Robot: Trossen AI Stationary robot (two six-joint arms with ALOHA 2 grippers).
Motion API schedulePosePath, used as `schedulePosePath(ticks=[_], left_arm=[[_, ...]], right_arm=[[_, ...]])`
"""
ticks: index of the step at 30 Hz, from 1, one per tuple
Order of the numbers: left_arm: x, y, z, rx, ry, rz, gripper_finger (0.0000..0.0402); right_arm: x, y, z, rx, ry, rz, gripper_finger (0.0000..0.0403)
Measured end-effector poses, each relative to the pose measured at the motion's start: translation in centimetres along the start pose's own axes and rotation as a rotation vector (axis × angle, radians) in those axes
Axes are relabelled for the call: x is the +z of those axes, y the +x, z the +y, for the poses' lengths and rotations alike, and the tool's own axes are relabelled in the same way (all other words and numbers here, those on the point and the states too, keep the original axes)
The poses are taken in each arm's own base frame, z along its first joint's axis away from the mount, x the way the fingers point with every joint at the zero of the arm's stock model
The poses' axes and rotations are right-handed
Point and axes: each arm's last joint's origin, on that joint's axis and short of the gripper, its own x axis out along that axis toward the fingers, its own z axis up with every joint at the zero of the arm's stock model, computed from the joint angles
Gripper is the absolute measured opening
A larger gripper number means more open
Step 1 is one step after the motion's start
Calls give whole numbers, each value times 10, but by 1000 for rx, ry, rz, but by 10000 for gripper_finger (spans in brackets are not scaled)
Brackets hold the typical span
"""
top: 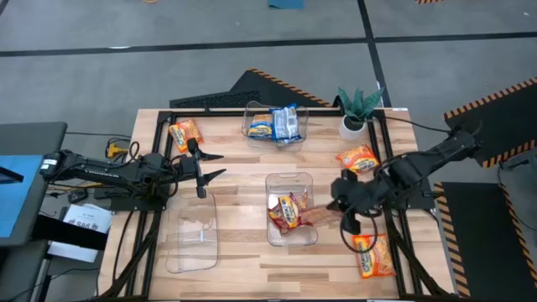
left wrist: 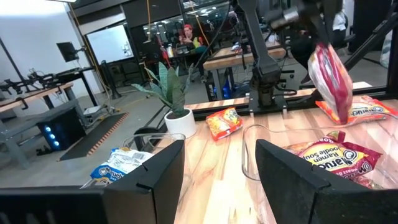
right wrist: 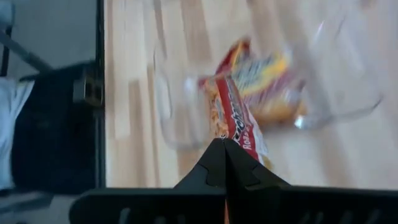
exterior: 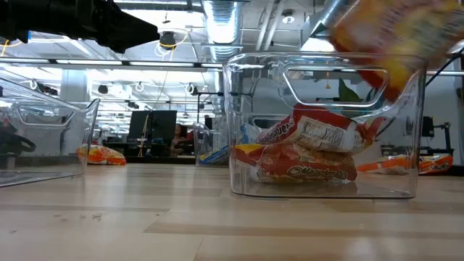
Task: Sort Maruchan noodles
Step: Put the red noodle pack into the right transparent bin
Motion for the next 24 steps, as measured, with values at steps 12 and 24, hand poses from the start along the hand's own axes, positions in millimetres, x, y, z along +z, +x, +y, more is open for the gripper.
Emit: schedulePosePath(ticks=[12, 24], left_arm=[[0, 0, 0, 0, 0, 1, 187], [0, 0, 0, -2, 1, 4, 187]], right_arm=[[53, 31, -14, -19, -166, -143, 7], [55, 103, -22, 63, -128, 98, 40]])
